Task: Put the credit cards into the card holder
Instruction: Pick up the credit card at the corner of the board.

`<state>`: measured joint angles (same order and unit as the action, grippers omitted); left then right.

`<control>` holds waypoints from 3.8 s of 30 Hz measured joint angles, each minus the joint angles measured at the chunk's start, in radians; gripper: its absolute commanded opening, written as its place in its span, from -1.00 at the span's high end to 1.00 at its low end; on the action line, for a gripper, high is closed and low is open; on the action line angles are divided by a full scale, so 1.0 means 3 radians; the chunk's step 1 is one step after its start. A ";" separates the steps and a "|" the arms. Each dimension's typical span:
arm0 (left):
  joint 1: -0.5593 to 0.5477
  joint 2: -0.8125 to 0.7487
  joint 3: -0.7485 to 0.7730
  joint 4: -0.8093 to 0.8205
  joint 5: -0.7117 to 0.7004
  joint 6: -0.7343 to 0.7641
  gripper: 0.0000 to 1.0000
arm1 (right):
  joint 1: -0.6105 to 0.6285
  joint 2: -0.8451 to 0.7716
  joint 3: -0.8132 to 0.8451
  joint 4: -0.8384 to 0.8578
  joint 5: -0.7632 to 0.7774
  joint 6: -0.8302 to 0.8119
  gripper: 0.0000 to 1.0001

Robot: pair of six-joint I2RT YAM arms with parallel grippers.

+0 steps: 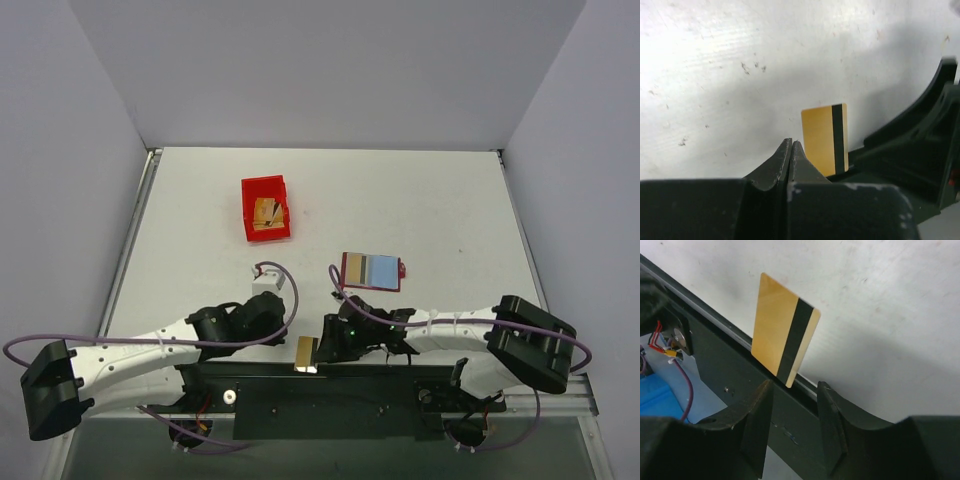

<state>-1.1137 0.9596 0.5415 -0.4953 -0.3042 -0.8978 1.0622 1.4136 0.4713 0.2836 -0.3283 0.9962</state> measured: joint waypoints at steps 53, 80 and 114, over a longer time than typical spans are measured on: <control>0.1409 -0.0249 0.0342 0.0515 0.0399 0.0720 -0.42 | -0.0256 -0.0721 0.0076 0.0130 0.0758 0.0121 1.00; 0.2207 0.0462 0.0313 0.2543 0.2499 0.0590 -0.22 | -0.1755 -0.0032 0.0890 0.1241 -0.2355 -0.0230 1.00; 0.2213 0.0838 0.0010 0.4032 0.3231 -0.0290 1.00 | -0.1822 -0.0301 0.0874 0.0886 -0.1809 -0.0696 0.33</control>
<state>-0.4500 1.2110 0.5446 0.7143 0.6651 -0.9848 0.5156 1.3231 0.7334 0.5495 -0.8711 0.7876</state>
